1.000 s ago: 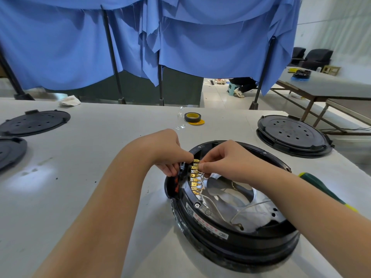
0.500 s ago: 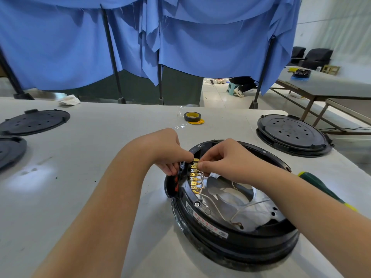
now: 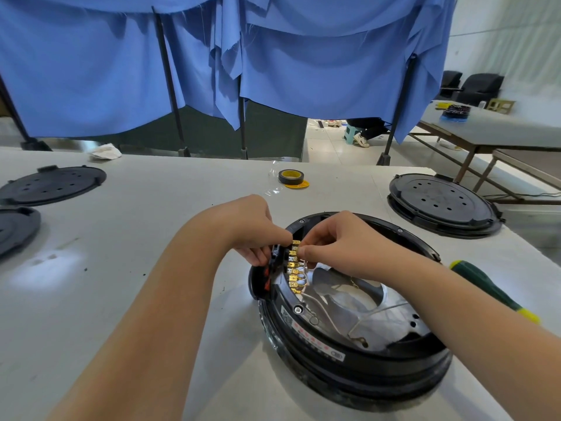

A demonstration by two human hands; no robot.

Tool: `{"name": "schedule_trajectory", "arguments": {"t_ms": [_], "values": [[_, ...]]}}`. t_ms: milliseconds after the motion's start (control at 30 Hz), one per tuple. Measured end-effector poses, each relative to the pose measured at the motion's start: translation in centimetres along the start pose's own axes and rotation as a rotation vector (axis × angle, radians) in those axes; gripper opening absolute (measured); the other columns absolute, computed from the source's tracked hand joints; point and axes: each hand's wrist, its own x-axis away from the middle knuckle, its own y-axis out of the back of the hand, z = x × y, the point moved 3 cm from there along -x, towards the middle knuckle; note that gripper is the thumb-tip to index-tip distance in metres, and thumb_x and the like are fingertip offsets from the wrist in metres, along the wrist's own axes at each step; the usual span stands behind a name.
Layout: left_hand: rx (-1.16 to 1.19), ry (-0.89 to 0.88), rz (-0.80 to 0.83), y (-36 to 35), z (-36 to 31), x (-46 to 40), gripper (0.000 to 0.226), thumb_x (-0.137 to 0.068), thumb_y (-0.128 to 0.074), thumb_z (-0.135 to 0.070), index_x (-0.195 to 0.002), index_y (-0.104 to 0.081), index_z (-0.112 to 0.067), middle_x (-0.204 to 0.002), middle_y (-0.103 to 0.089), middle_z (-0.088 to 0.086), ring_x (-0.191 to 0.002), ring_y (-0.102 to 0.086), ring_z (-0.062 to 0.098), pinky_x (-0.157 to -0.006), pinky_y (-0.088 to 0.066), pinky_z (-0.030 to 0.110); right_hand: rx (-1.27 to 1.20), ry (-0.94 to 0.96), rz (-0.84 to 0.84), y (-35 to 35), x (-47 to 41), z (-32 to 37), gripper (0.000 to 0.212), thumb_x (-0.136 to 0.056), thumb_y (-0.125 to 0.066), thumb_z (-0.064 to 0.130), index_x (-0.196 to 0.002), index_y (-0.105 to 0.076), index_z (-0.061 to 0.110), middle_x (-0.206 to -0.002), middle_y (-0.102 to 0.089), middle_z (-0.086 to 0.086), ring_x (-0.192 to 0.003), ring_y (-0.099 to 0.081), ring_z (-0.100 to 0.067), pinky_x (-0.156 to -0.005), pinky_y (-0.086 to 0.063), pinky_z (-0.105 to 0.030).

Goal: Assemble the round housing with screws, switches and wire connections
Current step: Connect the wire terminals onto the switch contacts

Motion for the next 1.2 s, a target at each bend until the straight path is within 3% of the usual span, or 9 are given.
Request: {"name": "schedule_trajectory", "arguments": {"t_ms": [133, 267, 367, 467, 633, 767, 900, 1100, 1200], "values": [[-0.039, -0.009, -0.005, -0.1, 0.1, -0.1, 0.026, -0.086, -0.063, -0.028, -0.078, -0.067, -0.004, -0.051, -0.067, 0.001, -0.048, -0.066, 0.013, -0.047, -0.052, 0.018, 0.031, 0.033, -0.035, 0.2, 0.3, 0.1, 0.012, -0.083, -0.069, 0.026, -0.073, -0.075, 0.023, -0.059, -0.068, 0.008, -0.04, -0.048, 0.006, -0.041, -0.033, -0.006], [-0.109, -0.013, -0.009, 0.0, 0.3, 0.0, 0.028, -0.086, -0.061, -0.035, -0.076, -0.065, -0.009, -0.05, -0.067, -0.005, -0.044, -0.063, 0.006, -0.045, -0.049, 0.017, 0.032, 0.042, -0.139, 1.7, 0.2, 0.1, 0.013, -0.083, -0.068, 0.032, -0.074, -0.075, 0.025, -0.063, -0.069, 0.011, -0.051, -0.057, 0.001, -0.053, -0.047, -0.016], [-0.116, -0.024, -0.005, 0.2, 0.4, 0.1, 0.028, -0.087, -0.061, -0.04, -0.083, -0.066, -0.013, -0.071, -0.071, -0.001, -0.062, -0.068, 0.007, -0.051, -0.052, 0.018, 0.071, 0.043, -0.297, 4.0, -0.4, -0.6, 0.012, -0.084, -0.065, 0.028, -0.077, -0.074, 0.025, -0.068, -0.069, 0.014, -0.064, -0.061, 0.004, -0.059, -0.043, -0.011], [-0.135, -0.058, -0.026, 0.2, 0.4, 0.3, 0.025, -0.087, -0.061, -0.042, -0.096, -0.063, -0.019, -0.092, -0.066, -0.002, -0.083, -0.065, 0.013, -0.066, -0.056, 0.024, 0.228, -0.026, -0.404, 6.5, -1.2, -2.4, 0.015, -0.088, -0.057, 0.024, -0.082, -0.071, 0.027, -0.079, -0.066, 0.017, -0.074, -0.058, 0.002, -0.062, -0.04, -0.015], [-0.055, -0.143, -0.167, -0.9, -0.6, -0.3, 0.022, -0.091, -0.057, -0.039, -0.107, -0.061, -0.023, -0.103, -0.063, -0.005, -0.092, -0.059, 0.011, -0.081, -0.05, 0.029, 0.249, -0.226, -0.329, 8.4, -2.4, -7.0, 0.017, -0.087, -0.058, 0.019, -0.081, -0.074, 0.019, -0.083, -0.069, 0.008, -0.077, -0.06, -0.005, -0.061, -0.042, -0.02], [0.024, -0.205, -0.292, -2.5, -1.3, -0.9, 0.027, -0.094, -0.053, -0.042, -0.112, -0.061, -0.024, -0.109, -0.062, -0.008, -0.095, -0.057, 0.012, -0.077, -0.044, 0.025, 0.148, -0.29, -0.324, 9.4, -3.1, -8.8, 0.013, -0.084, -0.063, 0.015, -0.08, -0.075, 0.01, -0.084, -0.072, -0.001, -0.078, -0.065, -0.019, -0.066, -0.051, -0.028], [0.01, -0.223, -0.373, -2.9, -1.1, -1.4, 0.024, -0.096, -0.051, -0.04, -0.1, -0.065, -0.021, -0.101, -0.065, -0.005, -0.091, -0.059, 0.013, -0.079, -0.048, 0.029, 0.127, -0.308, -0.243, 9.7, -5.2, -8.2, 0.008, -0.083, -0.066, 0.013, -0.077, -0.072, 0.012, -0.078, -0.07, -0.007, -0.069, -0.063, -0.017, -0.058, -0.054, -0.023], [0.038, -0.226, -0.364, -3.1, -0.4, -1.9, 0.023, -0.095, -0.052, -0.044, -0.086, -0.061, -0.025, -0.083, -0.059, -0.013, -0.08, -0.057, 0.005, -0.067, -0.044, 0.023, 0.259, -0.292, -0.167, 9.2, -9.3, -7.5, 0.008, -0.084, -0.065, 0.008, -0.086, -0.072, 0.008, -0.069, -0.064, -0.003, -0.062, -0.058, -0.014, -0.054, -0.048, -0.022], [0.045, -0.229, -0.365, -3.1, -0.4, -2.1, 0.023, -0.095, -0.051, -0.044, -0.087, -0.061, -0.024, -0.083, -0.059, -0.013, -0.079, -0.056, 0.003, -0.063, -0.041, 0.02, 0.311, -0.282, -0.099, 8.4, -11.1, -7.2, 0.01, -0.084, -0.066, 0.009, -0.091, -0.072, 0.004, -0.077, -0.067, -0.008, -0.068, -0.062, -0.018, -0.061, -0.053, -0.026]]}}
